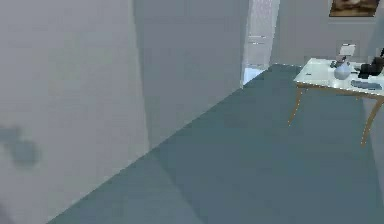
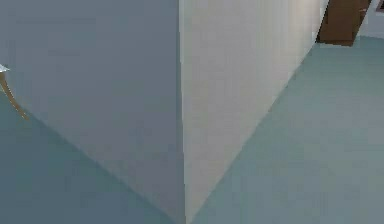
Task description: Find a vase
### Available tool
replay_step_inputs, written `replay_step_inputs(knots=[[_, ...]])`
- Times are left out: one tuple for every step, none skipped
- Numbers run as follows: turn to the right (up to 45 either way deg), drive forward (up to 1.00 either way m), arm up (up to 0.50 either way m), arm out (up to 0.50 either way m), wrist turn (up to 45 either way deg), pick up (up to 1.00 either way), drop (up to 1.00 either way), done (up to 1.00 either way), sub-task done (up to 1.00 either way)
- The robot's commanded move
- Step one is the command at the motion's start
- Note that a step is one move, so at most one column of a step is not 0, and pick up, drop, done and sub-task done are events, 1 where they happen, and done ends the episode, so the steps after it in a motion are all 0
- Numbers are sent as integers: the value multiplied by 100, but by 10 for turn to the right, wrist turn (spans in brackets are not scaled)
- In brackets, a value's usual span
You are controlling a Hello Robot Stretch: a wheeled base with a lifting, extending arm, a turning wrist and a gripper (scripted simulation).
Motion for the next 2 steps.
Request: replay_step_inputs(knots=[[300, 0, 0, 0, 0, 0, 0, 0, 0], [0, 100, 0, 0, 0, 0, 0, 0, 0]])
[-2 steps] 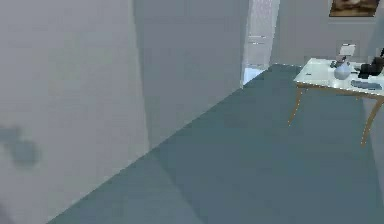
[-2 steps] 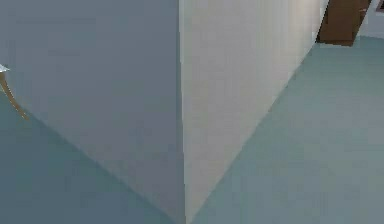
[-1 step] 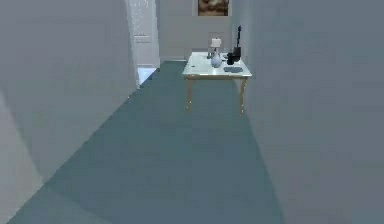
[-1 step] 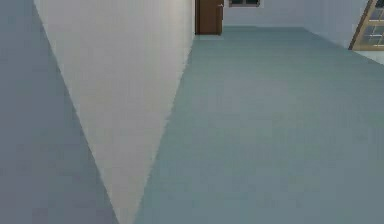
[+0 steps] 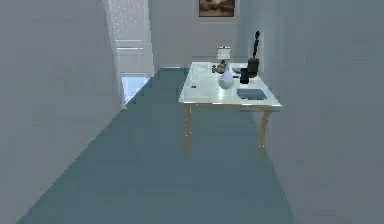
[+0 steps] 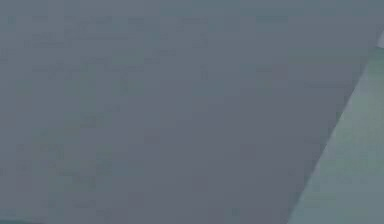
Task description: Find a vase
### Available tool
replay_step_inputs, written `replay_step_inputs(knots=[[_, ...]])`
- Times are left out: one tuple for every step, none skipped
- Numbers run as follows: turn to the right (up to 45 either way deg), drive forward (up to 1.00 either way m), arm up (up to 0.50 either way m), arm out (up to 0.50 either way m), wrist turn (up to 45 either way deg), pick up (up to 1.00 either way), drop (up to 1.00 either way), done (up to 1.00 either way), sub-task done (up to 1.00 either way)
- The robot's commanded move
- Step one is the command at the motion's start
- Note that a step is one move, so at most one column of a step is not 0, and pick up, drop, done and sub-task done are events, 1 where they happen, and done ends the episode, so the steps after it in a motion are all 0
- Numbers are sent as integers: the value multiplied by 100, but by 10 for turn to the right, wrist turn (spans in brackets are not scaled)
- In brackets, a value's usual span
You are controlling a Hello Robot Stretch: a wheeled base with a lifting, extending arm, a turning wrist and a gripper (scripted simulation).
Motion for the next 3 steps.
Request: replay_step_inputs(knots=[[0, 100, 0, 0, 0, 0, 0, 0, 0], [60, 0, 0, 0, 0, 0, 0, 0, 0], [0, 20, 0, 0, 0, 0, 0, 0, 0]])
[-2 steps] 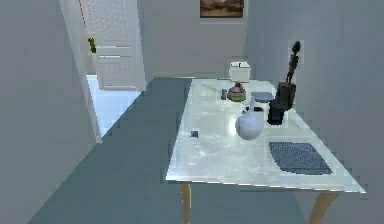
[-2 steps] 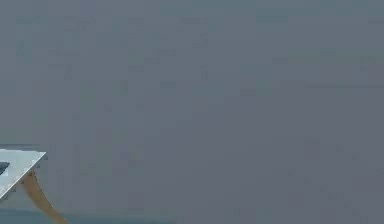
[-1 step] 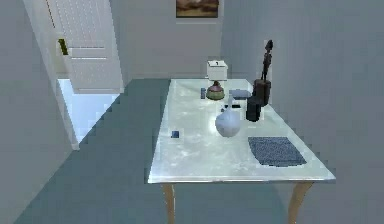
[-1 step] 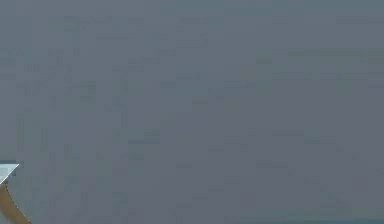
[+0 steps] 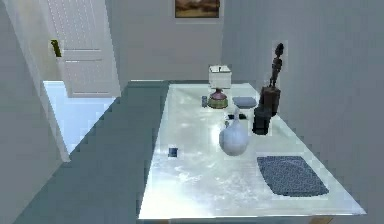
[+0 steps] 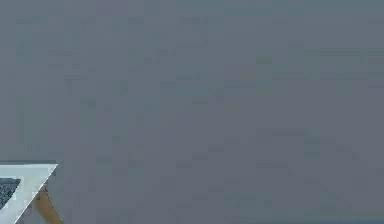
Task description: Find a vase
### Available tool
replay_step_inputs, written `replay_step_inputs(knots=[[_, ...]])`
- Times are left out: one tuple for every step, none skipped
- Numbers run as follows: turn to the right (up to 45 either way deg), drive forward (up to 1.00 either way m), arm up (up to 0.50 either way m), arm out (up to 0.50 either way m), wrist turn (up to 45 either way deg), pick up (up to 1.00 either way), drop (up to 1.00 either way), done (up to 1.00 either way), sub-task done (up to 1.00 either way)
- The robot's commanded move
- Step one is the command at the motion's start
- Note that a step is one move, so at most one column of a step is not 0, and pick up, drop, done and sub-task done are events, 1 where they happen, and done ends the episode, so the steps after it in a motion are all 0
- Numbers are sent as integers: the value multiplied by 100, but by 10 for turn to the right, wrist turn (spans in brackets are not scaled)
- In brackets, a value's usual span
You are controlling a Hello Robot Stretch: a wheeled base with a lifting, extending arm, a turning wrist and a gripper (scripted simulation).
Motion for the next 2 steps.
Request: replay_step_inputs(knots=[[120, 0, 0, 0, 0, 0, 0, 0, 0], [0, 0, 0, 0, 0, 0, 0, 100, 0]])
